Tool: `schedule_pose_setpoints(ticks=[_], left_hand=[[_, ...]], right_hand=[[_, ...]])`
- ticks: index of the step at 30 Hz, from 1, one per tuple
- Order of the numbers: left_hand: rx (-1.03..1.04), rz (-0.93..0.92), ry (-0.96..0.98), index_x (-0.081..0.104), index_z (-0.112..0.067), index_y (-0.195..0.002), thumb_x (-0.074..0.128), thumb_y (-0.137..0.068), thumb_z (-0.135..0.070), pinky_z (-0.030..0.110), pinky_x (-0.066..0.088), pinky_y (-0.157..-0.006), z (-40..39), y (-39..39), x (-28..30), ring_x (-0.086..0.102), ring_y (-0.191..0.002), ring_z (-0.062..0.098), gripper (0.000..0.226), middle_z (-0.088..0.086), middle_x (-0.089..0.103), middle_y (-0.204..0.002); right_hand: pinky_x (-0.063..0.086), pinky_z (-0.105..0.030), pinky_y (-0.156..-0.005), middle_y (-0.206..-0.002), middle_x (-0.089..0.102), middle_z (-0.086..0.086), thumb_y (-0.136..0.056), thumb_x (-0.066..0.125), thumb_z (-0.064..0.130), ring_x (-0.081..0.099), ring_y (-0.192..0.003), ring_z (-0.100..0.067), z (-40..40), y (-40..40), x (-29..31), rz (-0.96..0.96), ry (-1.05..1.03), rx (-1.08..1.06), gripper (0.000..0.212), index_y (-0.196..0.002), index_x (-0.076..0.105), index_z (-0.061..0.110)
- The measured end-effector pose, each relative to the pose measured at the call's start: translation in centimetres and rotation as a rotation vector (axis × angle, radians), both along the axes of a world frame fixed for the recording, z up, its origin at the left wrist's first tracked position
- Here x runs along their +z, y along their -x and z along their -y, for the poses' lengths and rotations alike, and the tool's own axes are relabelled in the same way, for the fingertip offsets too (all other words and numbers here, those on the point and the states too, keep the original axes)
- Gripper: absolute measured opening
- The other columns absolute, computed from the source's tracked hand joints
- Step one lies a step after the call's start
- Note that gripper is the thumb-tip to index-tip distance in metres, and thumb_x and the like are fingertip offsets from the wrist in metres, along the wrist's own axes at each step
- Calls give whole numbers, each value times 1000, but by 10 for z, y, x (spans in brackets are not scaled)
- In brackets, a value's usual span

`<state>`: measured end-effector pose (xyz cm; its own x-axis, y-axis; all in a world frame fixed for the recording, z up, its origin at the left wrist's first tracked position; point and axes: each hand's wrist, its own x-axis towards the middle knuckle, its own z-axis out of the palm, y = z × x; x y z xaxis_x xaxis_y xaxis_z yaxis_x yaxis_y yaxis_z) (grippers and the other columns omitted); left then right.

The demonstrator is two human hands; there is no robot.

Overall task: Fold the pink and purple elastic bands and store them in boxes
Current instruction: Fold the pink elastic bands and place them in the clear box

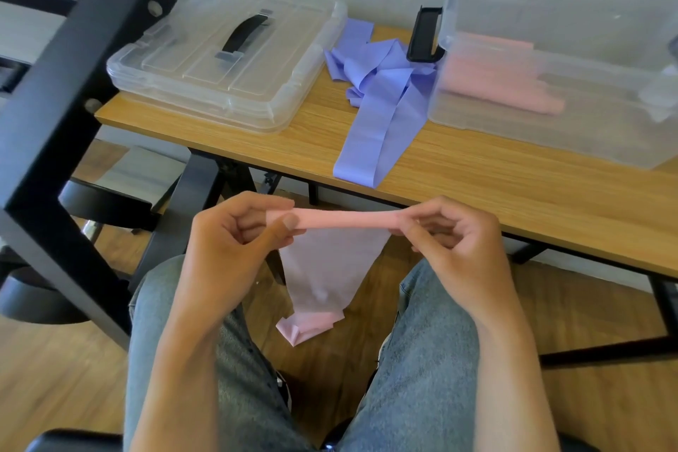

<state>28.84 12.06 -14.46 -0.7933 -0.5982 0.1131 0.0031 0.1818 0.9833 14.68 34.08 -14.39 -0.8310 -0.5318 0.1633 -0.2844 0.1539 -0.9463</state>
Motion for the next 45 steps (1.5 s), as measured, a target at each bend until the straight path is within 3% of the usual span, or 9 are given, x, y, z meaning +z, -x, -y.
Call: schedule_pose_setpoints(ticks=[5, 10, 14, 22, 27, 31, 36, 40, 45], left_hand=[[16, 68, 132, 71, -20, -122, 75, -87, -10, 22, 60, -85, 4, -3, -1, 76, -91, 7, 37, -9, 79, -98], [38, 118, 147, 75, -16, -111, 72, -91, -15, 39, 65, -79, 1, -1, -3, 77, -80, 13, 21, -4, 79, -88], [14, 59, 62, 71, -12, -113, 65, -96, -14, 37, 65, -73, -1, 0, 1, 77, -78, 20, 18, 4, 78, -83], [24, 19, -18, 70, -6, -111, 68, -93, -12, 32, 64, -75, -2, 0, 4, 78, -87, 19, 19, 4, 80, -93], [3, 86, 78, 65, -20, -129, 72, -91, -13, 25, 62, -83, 4, -4, 4, 77, -89, 12, 39, -7, 80, -97], [-5, 153, 184, 74, -24, -114, 74, -90, -16, 34, 63, -84, 4, -3, 3, 76, -86, 11, 25, -9, 79, -91], [-10, 117, 120, 74, -18, -109, 68, -92, -17, 34, 65, -74, 3, -2, 2, 77, -74, 18, 18, 2, 78, -79], [-23, 23, -9, 72, -11, -113, 69, -91, -17, 32, 64, -78, -2, -2, 8, 78, -86, 22, 23, 7, 79, -90], [9, -4, -6, 71, -7, -106, 68, -92, -16, 35, 65, -77, -1, -1, 7, 78, -85, 22, 17, 5, 79, -90]], right_hand=[[59, -22, -87, -102, 79, 16, -92, 77, 13, 72, -98, 1, 0, 3, -5, -13, -87, -28, 38, -126, 72, 30], [60, -28, -73, -86, 77, 15, -93, 75, 11, 74, -82, -6, 5, 2, -8, -144, -173, -37, 15, -98, 78, 25], [57, -27, -61, -72, 73, 2, -97, 71, 14, 70, -62, -16, 5, 1, -6, -82, -133, 28, 9, -97, 72, 22], [64, -45, -81, -90, 80, -4, -92, 75, 8, 79, -87, -22, 4, 0, -3, 84, 94, 48, 10, -102, 77, 11], [61, -30, -90, -108, 80, 8, -93, 74, 9, 76, -101, -9, 2, 5, -10, 122, -35, 41, 49, -137, 64, 29], [63, -37, -85, -95, 80, 12, -95, 73, 5, 76, -89, -3, 3, 5, -14, -21, -182, 10, 23, -108, 78, 23], [63, -40, -67, -71, 74, -1, -101, 65, 12, 75, -63, -17, 5, 2, -10, -8, -135, 42, 12, -101, 71, 21], [65, -40, -78, -85, 79, -6, -96, 67, -2, 79, -83, -22, 6, 1, -7, 116, 57, 20, 17, -104, 74, 12], [65, -40, -80, -91, 80, -7, -94, 72, 12, 79, -87, -24, 4, 0, -4, 133, 142, 29, 12, -103, 76, 6]])
